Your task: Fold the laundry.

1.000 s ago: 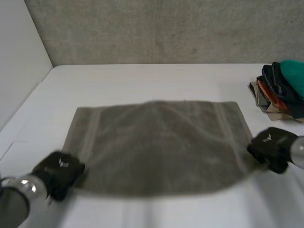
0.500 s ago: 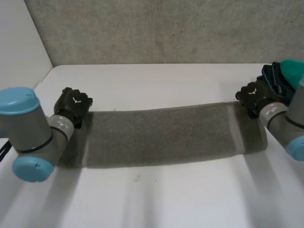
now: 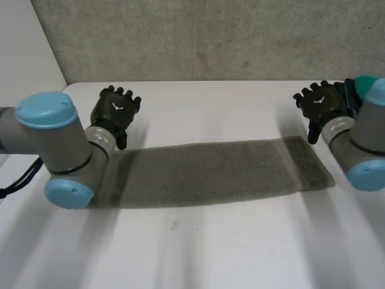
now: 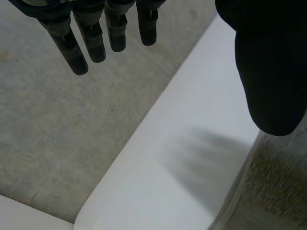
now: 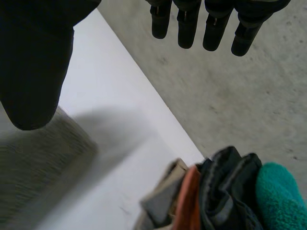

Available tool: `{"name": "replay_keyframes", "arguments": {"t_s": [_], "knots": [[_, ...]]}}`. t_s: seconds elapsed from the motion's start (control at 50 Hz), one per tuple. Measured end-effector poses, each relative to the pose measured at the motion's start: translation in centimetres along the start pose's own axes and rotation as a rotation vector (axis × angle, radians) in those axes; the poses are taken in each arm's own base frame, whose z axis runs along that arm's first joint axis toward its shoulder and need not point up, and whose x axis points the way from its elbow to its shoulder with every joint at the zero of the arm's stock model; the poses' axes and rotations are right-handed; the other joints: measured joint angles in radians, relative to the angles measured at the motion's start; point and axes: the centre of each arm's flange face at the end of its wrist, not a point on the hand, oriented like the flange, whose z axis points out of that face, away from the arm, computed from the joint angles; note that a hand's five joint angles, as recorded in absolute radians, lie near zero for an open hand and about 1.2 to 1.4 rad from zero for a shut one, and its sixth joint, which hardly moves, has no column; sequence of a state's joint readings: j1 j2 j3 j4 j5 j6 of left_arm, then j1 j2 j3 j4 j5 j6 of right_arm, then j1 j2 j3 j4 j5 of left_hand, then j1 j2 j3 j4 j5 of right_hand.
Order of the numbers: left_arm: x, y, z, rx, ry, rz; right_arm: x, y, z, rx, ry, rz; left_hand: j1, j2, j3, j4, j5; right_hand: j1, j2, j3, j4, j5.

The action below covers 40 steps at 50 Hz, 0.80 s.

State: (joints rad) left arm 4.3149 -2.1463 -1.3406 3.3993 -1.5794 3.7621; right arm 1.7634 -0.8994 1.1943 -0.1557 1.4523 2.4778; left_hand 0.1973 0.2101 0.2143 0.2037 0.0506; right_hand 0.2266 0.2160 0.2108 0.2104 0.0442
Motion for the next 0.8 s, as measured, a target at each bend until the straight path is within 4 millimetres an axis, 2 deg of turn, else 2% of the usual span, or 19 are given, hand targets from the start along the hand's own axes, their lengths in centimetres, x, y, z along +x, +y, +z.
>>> {"name": "replay_keyframes", "arguments": {"t_s": [0.04, 0.1, 0.2, 0.28, 0.5, 0.52, 0.62, 0.68, 0.74, 0.8], "knots": [[-0.4, -0.7, -1.3, 0.008, 0.0, -0.04, 0.7, -0.6, -2.1, -0.002, -0.067, 0.048, 0.0, 0.0, 0.0, 0.0, 0.0, 0.001, 0.001, 0.001, 0.001, 0.0], [-0.6, -1.1, -2.7, 0.011, 0.003, -0.082, 1.2, -0.3, -3.8, -0.034, -0.141, 0.093, 0.0, 0.0, 0.0, 0.0, 0.0, 0.016, 0.025, 0.031, 0.03, 0.028], [-0.6, -1.3, -5.6, 0.023, 0.02, -0.154, 1.6, 2.0, -6.7, -0.168, -0.286, 0.199, 0.0, 0.0, 0.0, 0.0, 0.0, 0.208, 0.21, 0.221, 0.222, 0.218], [-0.2, -1.3, -6.8, 0.049, 0.033, -0.173, 1.5, 3.6, -7.7, -0.234, -0.334, 0.245, 0.0, 0.0, 0.0, 0.0, 0.0, 0.249, 0.256, 0.264, 0.269, 0.267], [0.2, -1.1, -7.0, 0.093, 0.037, -0.171, -0.2, 6.8, -6.6, -0.244, -0.337, 0.196, 0.0, 0.0, 0.0, 0.0, 0.0, 0.339, 0.352, 0.36, 0.36, 0.356], [0.3, -1.1, -7.0, 0.093, 0.037, -0.17, -0.4, 7.1, -6.5, -0.244, -0.338, 0.193, 0.0, 0.0, 0.0, 0.0, 0.0, 0.387, 0.401, 0.407, 0.407, 0.402], [0.3, -1.0, -6.9, 0.089, 0.038, -0.17, -0.8, 8.2, -5.8, -0.246, -0.328, 0.182, 0.0, 0.0, 0.0, 0.0, 0.0, 0.869, 0.924, 0.911, 0.912, 0.902], [0.3, -1.0, -6.9, 0.088, 0.038, -0.17, -0.4, 8.6, -5.6, -0.248, -0.302, 0.176, 0.0, 0.0, 0.0, 0.0, 0.0, 0.877, 0.961, 0.968, 0.976, 0.942], [0.3, -1.1, -6.9, 0.089, 0.038, -0.17, 0.8, 9.2, -5.3, -0.247, -0.236, 0.16, 0.0, 0.0, 0.0, 0.0, 0.0, 0.877, 0.961, 0.974, 0.984, 0.943], [0.2, -1.3, -7.1, 0.095, 0.035, -0.17, 3.5, 9.2, -5.4, -0.241, -0.123, 0.114, 0.0, 0.0, 0.0, 0.0, 0.0, 0.877, 0.961, 0.974, 0.985, 0.947]]}}
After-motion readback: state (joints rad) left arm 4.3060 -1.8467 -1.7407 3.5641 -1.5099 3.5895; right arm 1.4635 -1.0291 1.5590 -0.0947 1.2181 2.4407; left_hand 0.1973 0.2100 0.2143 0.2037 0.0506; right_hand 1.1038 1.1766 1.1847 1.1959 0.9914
